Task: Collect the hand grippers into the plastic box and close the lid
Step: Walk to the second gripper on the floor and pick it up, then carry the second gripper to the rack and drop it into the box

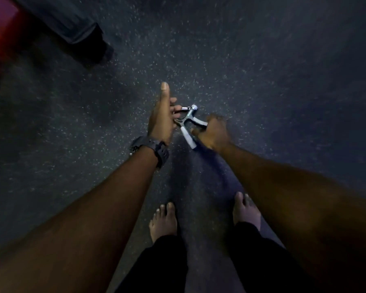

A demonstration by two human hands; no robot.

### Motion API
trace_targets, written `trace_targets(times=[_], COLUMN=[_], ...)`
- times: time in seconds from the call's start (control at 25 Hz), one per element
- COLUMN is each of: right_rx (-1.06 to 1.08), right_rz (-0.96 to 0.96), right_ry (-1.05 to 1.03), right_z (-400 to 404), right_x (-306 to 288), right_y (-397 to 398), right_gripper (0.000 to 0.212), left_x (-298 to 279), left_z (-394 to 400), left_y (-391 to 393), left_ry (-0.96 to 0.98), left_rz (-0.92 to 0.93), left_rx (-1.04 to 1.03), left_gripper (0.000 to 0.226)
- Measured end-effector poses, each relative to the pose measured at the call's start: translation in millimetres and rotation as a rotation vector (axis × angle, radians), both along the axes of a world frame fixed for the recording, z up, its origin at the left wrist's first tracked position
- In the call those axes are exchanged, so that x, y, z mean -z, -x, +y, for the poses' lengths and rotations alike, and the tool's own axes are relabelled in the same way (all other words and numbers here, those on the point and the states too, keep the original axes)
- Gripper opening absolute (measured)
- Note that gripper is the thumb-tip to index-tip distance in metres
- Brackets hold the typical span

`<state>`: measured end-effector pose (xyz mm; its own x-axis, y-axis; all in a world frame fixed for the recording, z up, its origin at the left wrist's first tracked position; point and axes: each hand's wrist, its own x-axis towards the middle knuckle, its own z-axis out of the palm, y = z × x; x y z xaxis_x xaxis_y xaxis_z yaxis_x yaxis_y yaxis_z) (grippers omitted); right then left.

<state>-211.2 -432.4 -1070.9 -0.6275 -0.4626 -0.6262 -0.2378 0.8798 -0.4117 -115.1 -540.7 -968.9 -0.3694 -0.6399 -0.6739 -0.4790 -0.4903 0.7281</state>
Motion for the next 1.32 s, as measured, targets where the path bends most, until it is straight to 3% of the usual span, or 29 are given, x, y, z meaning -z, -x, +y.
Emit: trace_targets(times=[0.08, 0.16, 0.32, 0.4, 0.44, 0.52, 0.56, 0.68, 0.84, 0.96, 1.04, 1.2, 1.32], right_rx=[-0.171, -0.28, -0.35, -0.101, 0.057, 0.258, 0.31, 0.354, 0.34, 0.226, 0.154, -0.026, -0.172], right_rz=[0.136, 0.275, 0.213, 0.008, -0.09, -0.197, -0.224, -0.202, -0.129, -0.093, -0.077, -0.089, -0.107], right_ry=[-0.117, -0.193, -0.171, -0.072, 0.024, 0.188, 0.257, 0.449, 0.675, 0.827, 0.968, 1.181, 1.303], right_z=[-14.4, -25.8, -37.1, -45.5, -53.0, -73.3, -83.3, -113.0, -148.8, -166.6, -173.7, -163.6, -139.4], right_x=[48.6, 75.9, 60.3, 14.8, -17.1, -96.9, -147.2, -311.4, -571.7, -764.2, -869.1, -1040.2, -1112.7], right_y=[-11.7, -18.3, -6.8, 6.0, 17.0, 42.0, 54.7, 77.0, 76.5, 57.9, 44.0, -4.3, -48.7], right_gripper=[0.098, 0.108, 0.094, 0.08, 0.062, 0.021, 0.013, 0.024, 0.034, 0.056, 0.048, 0.044, 0.044], left_x=[38.6, 63.6, 46.8, 9.8, -17.3, -87.3, -129.8, -271.6, -532.5, -713.9, -813.3, -972.5, -1032.3], left_z=[-10.8, -19.0, -38.2, -52.0, -59.3, -74.5, -82.1, -107.0, -133.8, -139.3, -138.2, -110.3, -81.0], left_y=[-5.5, -8.8, 4.4, 20.6, 30.4, 50.8, 60.3, 85.8, 98.1, 75.7, 47.8, -28.7, -86.9], left_ry=[-0.016, -0.021, 0.029, 0.091, 0.104, 0.139, 0.164, 0.241, 0.384, 0.502, 0.616, 0.868, 0.966], left_rz=[-0.014, -0.016, 0.029, 0.042, 0.062, 0.096, 0.121, 0.213, 0.399, 0.539, 0.588, 0.636, 0.619], left_rx=[-0.002, 0.0, 0.003, 0.015, -0.002, -0.046, -0.048, -0.069, -0.139, -0.196, -0.221, -0.353, -0.425], left_gripper=[0.074, 0.075, 0.07, 0.062, 0.06, 0.06, 0.061, 0.064, 0.059, 0.058, 0.059, 0.057, 0.064])
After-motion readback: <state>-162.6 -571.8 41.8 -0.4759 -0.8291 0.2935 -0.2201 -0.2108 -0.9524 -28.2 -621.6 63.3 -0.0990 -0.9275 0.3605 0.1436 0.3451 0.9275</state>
